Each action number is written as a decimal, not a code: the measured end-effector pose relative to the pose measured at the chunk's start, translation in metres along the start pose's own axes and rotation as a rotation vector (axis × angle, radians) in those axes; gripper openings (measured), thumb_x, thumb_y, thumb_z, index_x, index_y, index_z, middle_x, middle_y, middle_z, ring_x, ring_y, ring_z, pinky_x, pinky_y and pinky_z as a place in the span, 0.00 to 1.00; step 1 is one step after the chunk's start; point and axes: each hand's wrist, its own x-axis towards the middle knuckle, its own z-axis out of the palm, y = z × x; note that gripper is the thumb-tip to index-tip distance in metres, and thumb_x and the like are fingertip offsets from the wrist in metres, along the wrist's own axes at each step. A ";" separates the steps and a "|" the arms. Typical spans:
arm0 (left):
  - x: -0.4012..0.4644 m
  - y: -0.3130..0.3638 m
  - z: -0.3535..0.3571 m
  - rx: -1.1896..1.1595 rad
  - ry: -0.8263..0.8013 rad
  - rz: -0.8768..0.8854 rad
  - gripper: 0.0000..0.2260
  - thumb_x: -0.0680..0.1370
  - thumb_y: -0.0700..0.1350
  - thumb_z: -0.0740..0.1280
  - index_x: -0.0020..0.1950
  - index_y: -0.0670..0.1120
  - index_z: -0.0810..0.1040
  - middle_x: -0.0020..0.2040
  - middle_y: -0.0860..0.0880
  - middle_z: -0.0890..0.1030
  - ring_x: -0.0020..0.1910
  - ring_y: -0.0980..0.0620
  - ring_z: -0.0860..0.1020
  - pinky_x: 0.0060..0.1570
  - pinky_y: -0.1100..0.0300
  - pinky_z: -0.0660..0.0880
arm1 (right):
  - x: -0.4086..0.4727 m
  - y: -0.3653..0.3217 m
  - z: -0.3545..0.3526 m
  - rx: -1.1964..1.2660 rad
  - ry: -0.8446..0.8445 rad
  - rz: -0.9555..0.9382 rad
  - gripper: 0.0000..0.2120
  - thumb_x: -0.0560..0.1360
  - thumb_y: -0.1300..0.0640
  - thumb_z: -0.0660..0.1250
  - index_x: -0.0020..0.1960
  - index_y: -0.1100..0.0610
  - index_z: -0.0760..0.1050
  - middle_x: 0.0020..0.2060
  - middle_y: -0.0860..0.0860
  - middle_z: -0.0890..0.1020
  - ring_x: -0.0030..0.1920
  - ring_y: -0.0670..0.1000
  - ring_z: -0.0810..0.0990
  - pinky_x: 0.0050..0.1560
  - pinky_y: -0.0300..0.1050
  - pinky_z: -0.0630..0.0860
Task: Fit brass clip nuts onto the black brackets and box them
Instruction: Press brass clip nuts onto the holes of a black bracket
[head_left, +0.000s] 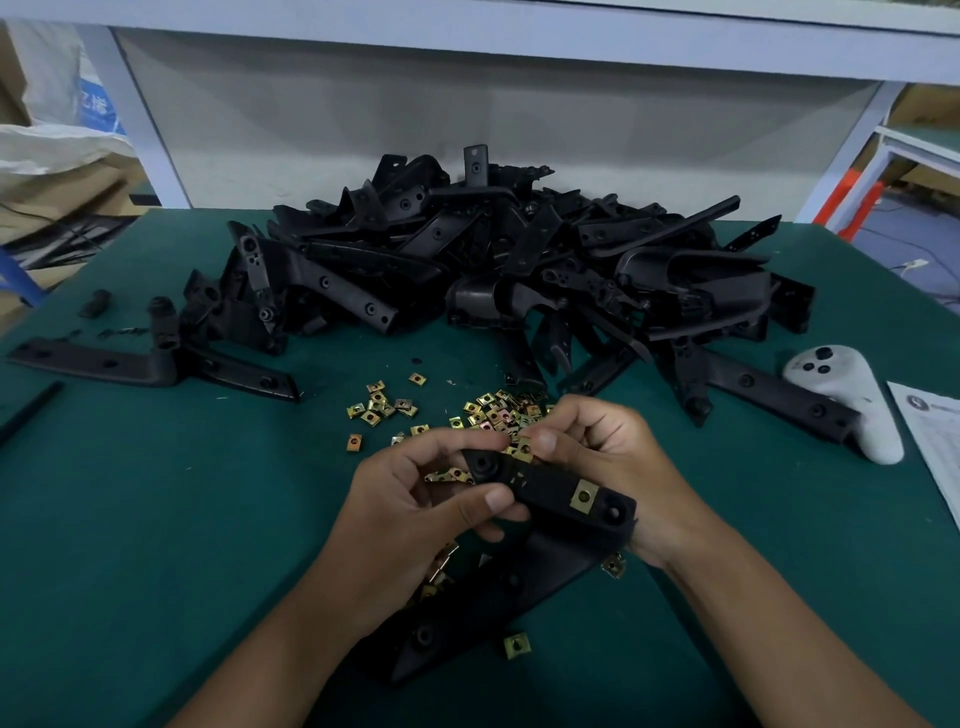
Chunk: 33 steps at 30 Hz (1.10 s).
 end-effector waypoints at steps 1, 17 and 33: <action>0.000 0.000 -0.001 -0.013 -0.001 0.000 0.14 0.69 0.41 0.77 0.53 0.51 0.86 0.46 0.39 0.86 0.42 0.43 0.87 0.38 0.61 0.82 | 0.000 0.000 0.000 0.006 0.002 -0.009 0.08 0.67 0.45 0.77 0.38 0.48 0.83 0.32 0.44 0.83 0.32 0.39 0.81 0.33 0.31 0.75; 0.001 -0.005 -0.005 -0.012 -0.018 0.027 0.14 0.71 0.40 0.76 0.55 0.51 0.86 0.47 0.26 0.77 0.44 0.42 0.87 0.42 0.60 0.83 | 0.000 -0.001 0.002 -0.170 0.017 -0.071 0.03 0.69 0.49 0.76 0.39 0.46 0.85 0.37 0.46 0.86 0.36 0.41 0.83 0.37 0.33 0.77; -0.001 -0.002 -0.002 -0.061 0.069 0.040 0.11 0.70 0.41 0.76 0.50 0.53 0.86 0.43 0.43 0.86 0.39 0.44 0.87 0.40 0.59 0.83 | -0.002 0.011 -0.004 -0.173 -0.007 -0.038 0.39 0.70 0.20 0.51 0.51 0.49 0.86 0.49 0.53 0.87 0.52 0.53 0.85 0.53 0.44 0.80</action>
